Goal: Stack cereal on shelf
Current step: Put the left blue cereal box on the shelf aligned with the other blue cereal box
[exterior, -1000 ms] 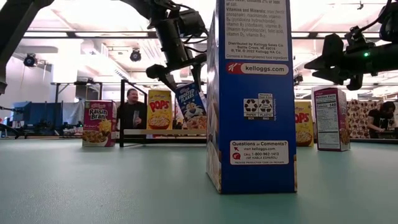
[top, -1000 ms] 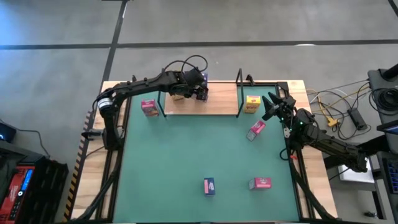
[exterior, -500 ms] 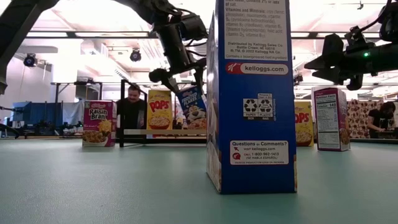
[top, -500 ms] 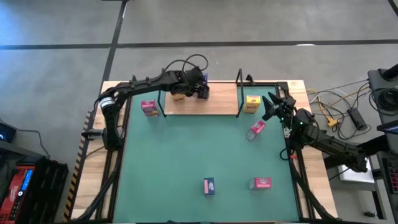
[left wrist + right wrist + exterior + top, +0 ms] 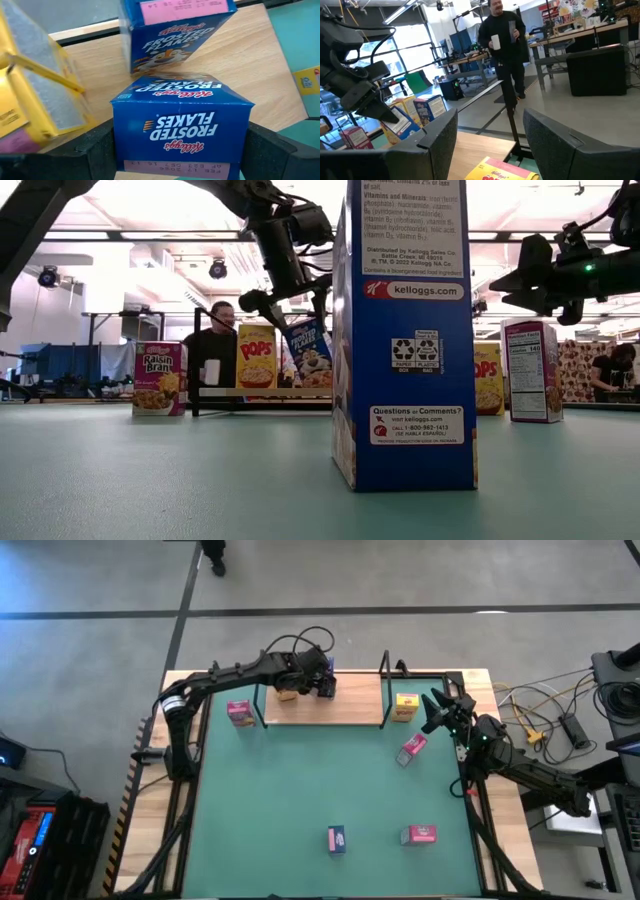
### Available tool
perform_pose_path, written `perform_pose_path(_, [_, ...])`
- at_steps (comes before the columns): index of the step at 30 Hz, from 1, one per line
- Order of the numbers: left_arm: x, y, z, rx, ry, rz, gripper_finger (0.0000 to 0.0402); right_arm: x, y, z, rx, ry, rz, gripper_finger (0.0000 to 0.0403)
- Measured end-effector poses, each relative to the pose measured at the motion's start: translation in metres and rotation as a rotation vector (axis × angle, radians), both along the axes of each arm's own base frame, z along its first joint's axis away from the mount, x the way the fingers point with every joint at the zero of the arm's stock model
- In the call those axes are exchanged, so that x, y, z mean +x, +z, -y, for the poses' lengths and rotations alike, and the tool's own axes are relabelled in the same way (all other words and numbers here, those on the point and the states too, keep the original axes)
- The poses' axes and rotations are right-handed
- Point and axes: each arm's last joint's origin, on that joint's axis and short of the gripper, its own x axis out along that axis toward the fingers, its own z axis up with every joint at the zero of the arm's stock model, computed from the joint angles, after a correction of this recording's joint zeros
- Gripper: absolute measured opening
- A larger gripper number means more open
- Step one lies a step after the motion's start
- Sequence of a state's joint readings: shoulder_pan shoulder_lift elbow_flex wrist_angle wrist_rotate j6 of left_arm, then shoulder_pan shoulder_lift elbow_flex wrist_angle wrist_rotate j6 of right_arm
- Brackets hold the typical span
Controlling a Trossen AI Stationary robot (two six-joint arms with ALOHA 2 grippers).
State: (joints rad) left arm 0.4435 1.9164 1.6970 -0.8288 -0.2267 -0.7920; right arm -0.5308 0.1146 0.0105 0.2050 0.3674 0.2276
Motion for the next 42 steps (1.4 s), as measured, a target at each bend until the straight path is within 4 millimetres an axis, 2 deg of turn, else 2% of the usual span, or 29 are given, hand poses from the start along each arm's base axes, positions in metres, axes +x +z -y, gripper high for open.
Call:
perform_pose_path(7, [-0.003, 0.018, 0.001, -0.011, 0.001, -0.017, 0.0319, 0.000, 0.000, 0.000, 0.000, 0.000, 0.000, 0.0215])
perform_pose_path(28, [0.011, 0.001, -0.006, -0.045, 0.045, -0.017, 0.0322, 0.000, -0.001, 0.000, 0.003, 0.000, -0.006, 0.0215])
perform_pose_path(42, [0.023, 0.009, -0.012, -0.072, 0.072, -0.062, 0.0393, 0.000, -0.001, 0.000, 0.003, 0.001, -0.006, 0.0215])
